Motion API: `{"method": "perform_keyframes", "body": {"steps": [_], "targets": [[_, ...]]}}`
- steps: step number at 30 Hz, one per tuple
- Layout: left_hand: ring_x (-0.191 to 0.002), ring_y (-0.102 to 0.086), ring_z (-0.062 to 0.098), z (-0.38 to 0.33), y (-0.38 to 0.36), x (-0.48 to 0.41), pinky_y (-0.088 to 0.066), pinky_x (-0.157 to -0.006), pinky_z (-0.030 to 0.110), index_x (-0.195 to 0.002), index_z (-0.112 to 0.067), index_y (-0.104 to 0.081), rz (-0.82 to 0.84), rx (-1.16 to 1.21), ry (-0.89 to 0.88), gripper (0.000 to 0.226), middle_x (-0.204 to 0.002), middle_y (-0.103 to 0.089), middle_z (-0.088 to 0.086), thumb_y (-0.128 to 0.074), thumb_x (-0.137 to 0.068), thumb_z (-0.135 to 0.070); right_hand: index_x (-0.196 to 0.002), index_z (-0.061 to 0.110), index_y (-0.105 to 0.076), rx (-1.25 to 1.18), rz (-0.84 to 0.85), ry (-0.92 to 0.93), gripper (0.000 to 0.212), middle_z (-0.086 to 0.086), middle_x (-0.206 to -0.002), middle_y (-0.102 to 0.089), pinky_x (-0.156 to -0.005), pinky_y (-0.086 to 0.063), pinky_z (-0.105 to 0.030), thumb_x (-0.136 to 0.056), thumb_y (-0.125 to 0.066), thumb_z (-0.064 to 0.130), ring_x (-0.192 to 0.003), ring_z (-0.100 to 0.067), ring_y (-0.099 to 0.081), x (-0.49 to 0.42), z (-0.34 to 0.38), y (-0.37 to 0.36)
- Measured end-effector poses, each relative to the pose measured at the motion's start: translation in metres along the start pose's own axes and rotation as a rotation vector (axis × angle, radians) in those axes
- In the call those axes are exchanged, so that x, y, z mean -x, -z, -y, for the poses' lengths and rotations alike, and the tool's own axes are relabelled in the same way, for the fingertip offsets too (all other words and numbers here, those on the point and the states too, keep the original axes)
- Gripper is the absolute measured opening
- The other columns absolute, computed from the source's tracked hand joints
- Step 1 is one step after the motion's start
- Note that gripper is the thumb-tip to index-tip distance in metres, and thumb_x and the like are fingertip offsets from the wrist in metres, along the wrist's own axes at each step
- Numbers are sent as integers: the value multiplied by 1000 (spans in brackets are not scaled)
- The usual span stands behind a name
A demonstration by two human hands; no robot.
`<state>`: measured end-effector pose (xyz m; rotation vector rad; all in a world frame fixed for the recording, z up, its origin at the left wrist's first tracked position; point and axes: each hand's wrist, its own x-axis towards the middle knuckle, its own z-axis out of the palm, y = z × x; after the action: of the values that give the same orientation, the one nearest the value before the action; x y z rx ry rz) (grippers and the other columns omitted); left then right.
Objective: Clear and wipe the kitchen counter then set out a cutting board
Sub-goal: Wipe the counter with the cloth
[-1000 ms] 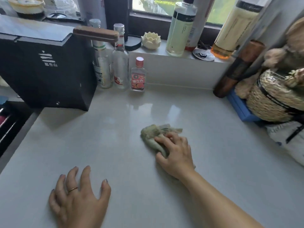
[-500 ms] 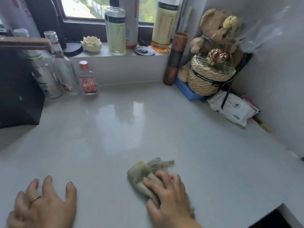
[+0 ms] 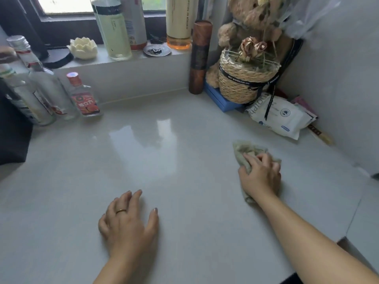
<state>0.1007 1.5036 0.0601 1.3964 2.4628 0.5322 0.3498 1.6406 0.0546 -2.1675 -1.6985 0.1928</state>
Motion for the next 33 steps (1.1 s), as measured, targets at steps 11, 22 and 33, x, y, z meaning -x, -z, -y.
{"method": "perform_keyframes", "body": {"steps": [11, 22, 33], "targets": [[-137, -21, 29, -51, -20, 20, -16, -107, 45, -129, -25, -48, 77, -124, -179, 91, -148, -30, 9, -14, -54, -63, -112, 23, -68, 61, -90, -65, 34, -13, -121, -57, -95, -39, -43, -78, -63, 22, -105, -41, -45, 2, -160, 71], [-135, -22, 32, 18, 6, 70, -16, -108, 52, -129, -22, -47, -43, -92, 61, 65, -145, -33, 9, -37, -70, -48, -102, 18, -72, -17, -116, 87, 50, -19, -110, -60, -78, -42, -48, -72, -38, 39, -94, -36, -40, 131, -106, 40], [-132, -22, 33, 164, 65, 128, -16, -106, 52, -126, -19, -50, -194, 18, 231, 59, -143, -35, 12, -39, -73, -43, -105, 21, -70, -118, -89, 20, 49, -16, -117, -57, -85, -36, -53, -77, -32, 37, -105, -37, -40, 279, 41, 4]]}}
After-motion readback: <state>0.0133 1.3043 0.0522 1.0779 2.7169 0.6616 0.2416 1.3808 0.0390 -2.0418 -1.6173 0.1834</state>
